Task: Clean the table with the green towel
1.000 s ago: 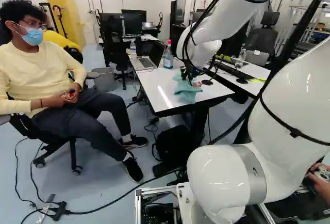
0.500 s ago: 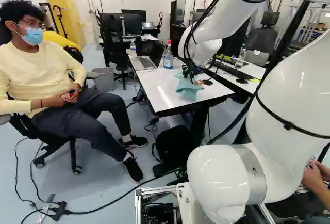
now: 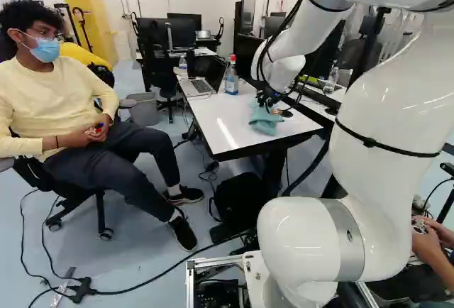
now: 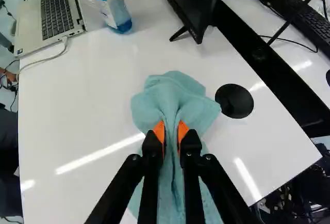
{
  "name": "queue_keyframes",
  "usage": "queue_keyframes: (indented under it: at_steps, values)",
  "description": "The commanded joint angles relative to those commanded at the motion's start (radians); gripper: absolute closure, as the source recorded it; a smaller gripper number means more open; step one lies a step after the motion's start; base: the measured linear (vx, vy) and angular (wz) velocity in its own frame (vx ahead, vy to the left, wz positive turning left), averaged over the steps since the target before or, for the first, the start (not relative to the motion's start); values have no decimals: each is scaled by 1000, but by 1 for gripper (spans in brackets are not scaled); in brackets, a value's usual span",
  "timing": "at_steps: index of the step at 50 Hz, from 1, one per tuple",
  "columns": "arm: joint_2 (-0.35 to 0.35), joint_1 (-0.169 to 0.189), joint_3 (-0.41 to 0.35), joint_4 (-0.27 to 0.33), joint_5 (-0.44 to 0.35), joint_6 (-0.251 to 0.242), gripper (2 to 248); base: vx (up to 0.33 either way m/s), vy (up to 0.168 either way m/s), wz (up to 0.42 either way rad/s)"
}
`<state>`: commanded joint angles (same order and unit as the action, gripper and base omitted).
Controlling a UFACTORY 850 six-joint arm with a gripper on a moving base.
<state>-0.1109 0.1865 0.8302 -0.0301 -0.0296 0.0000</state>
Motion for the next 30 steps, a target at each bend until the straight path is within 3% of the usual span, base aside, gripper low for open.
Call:
queue_keyframes:
  at_steps: [17, 30]
  values:
    - [-102, 29, 70, 0, -47, 0, 200, 0, 0, 0]
    - [-124, 32, 80, 0, -50, 0, 200, 0, 0, 0]
